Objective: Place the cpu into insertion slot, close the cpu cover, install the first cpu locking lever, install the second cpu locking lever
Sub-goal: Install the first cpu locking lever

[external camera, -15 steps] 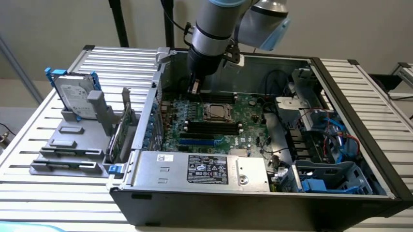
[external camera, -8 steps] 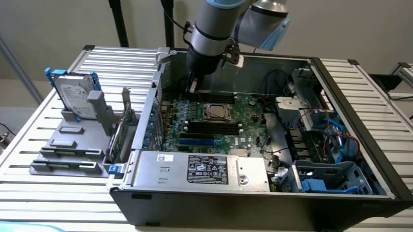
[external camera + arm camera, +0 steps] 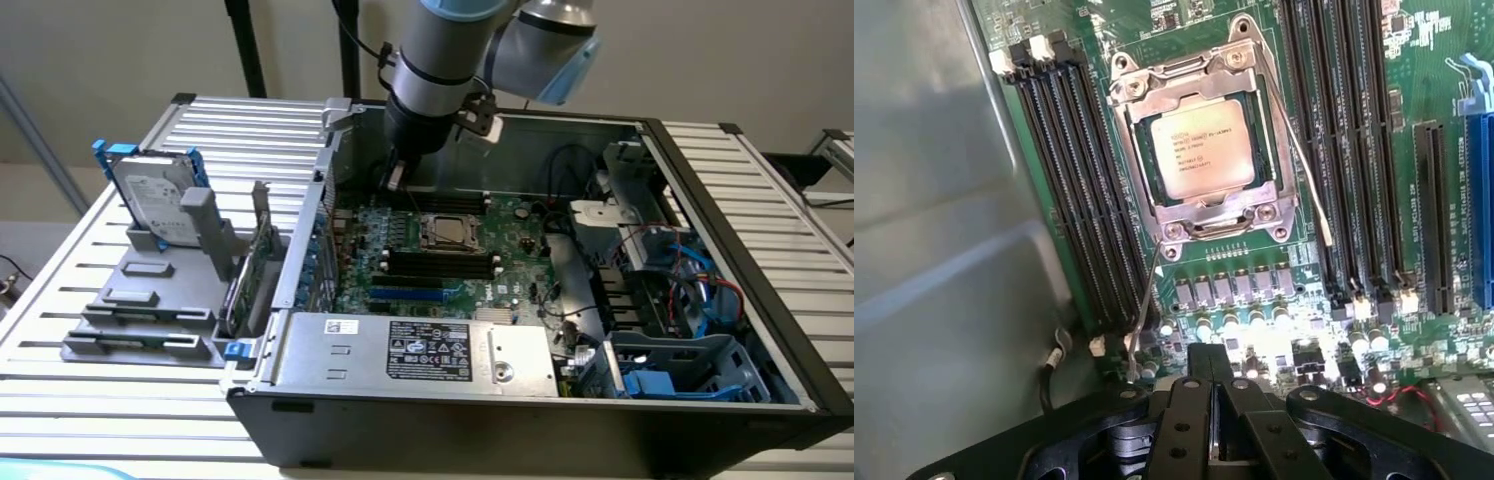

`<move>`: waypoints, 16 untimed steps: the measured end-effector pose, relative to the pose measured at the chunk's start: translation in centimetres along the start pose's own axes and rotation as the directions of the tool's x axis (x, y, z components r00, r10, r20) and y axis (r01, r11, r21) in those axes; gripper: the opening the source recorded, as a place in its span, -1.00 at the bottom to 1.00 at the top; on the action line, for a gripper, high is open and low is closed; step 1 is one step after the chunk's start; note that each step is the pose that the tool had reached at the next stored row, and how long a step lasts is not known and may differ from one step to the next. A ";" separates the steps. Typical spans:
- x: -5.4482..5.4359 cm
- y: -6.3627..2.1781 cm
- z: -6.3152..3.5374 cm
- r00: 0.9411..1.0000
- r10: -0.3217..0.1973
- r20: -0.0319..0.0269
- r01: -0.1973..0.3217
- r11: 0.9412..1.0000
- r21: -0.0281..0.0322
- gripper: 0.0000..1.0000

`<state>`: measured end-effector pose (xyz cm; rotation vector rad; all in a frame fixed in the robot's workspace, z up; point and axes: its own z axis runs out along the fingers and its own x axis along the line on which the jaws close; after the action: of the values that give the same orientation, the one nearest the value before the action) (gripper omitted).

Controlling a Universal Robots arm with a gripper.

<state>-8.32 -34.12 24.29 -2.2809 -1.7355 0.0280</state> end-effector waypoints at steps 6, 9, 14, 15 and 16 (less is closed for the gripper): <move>0.0 0.00 0.04 0.998 0.068 -0.015 -0.068 0.998 -0.004 -0.79; 0.0 0.00 0.05 0.995 0.100 -0.023 -0.100 0.995 -0.006 -0.79; 0.0 -0.06 0.07 0.989 0.142 -0.034 -0.142 0.990 -0.007 -0.79; 0.0 -0.08 0.07 0.988 0.148 -0.036 -0.149 0.989 -0.006 -0.79; 0.0 -0.13 0.08 0.987 0.154 -0.038 -0.154 0.988 -0.005 -0.79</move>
<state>-8.47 -34.11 24.23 -2.4003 -1.5400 0.0094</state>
